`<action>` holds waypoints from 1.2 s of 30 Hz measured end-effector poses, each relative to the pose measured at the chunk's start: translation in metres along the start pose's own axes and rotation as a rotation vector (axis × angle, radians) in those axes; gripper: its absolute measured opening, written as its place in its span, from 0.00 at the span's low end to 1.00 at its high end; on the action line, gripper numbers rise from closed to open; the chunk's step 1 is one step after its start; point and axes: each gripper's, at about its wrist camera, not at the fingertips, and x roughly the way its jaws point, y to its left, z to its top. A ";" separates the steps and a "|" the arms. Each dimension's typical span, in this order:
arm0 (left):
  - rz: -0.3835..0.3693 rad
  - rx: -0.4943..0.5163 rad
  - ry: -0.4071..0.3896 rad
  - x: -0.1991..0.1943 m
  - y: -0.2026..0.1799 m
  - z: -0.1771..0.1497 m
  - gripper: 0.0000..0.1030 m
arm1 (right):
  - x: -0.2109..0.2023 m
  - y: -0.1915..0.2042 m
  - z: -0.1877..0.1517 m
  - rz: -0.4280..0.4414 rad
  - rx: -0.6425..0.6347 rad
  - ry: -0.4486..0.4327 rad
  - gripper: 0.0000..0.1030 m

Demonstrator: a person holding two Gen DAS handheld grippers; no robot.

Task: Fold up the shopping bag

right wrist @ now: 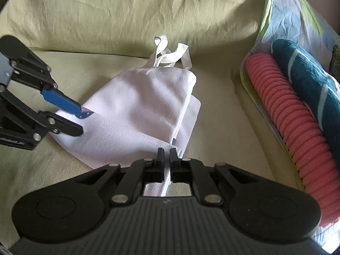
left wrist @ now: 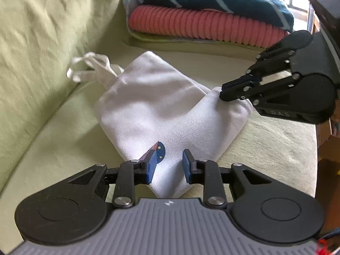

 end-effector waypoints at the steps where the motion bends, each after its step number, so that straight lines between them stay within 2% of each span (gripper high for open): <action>1: 0.028 0.034 -0.009 -0.006 -0.004 -0.001 0.33 | 0.000 0.000 0.000 0.001 0.001 -0.001 0.05; 4: 0.042 0.061 -0.037 -0.024 -0.009 -0.009 0.31 | -0.001 -0.002 -0.001 0.006 0.010 -0.007 0.05; 6: 0.037 0.068 -0.022 -0.025 -0.011 -0.016 0.30 | -0.001 -0.001 -0.001 0.005 0.004 -0.009 0.05; 9: 0.041 0.076 0.033 -0.012 -0.011 -0.026 0.32 | -0.001 0.000 -0.001 0.002 -0.001 -0.009 0.05; 11: 0.035 0.060 0.069 0.002 -0.010 -0.032 0.29 | -0.001 -0.001 -0.001 0.002 0.003 -0.008 0.05; 14: 0.028 0.037 0.048 0.006 -0.007 -0.032 0.29 | -0.001 -0.002 -0.001 0.006 0.006 -0.004 0.05; 18: 0.064 0.155 0.041 -0.003 -0.015 -0.033 0.29 | -0.001 -0.003 0.000 0.010 0.006 -0.002 0.05; 20: 0.078 0.174 0.028 -0.016 -0.015 -0.033 0.29 | -0.001 -0.002 -0.001 0.010 0.007 -0.006 0.05; 25: 0.068 0.160 -0.070 -0.047 -0.010 -0.023 0.17 | -0.002 0.001 -0.002 -0.002 -0.005 -0.013 0.05; 26: 0.055 0.153 -0.068 -0.044 -0.009 -0.020 0.16 | -0.002 0.001 -0.002 -0.003 -0.006 -0.013 0.05; 28: 0.055 0.162 -0.026 -0.027 -0.009 -0.019 0.08 | -0.002 0.000 -0.001 0.003 0.001 -0.011 0.05; 29: 0.050 0.162 -0.008 -0.018 -0.008 -0.020 0.07 | -0.001 0.000 -0.001 0.008 0.002 -0.010 0.06; 31: 0.035 0.131 -0.017 -0.009 -0.005 -0.025 0.03 | -0.001 0.000 -0.001 0.007 -0.009 -0.008 0.06; 33: 0.015 0.066 -0.031 -0.005 0.002 -0.027 0.02 | 0.000 0.001 0.000 0.006 -0.012 -0.006 0.06; 36: 0.046 0.075 -0.046 -0.001 -0.005 -0.030 0.00 | 0.001 -0.001 0.001 0.010 -0.006 -0.003 0.06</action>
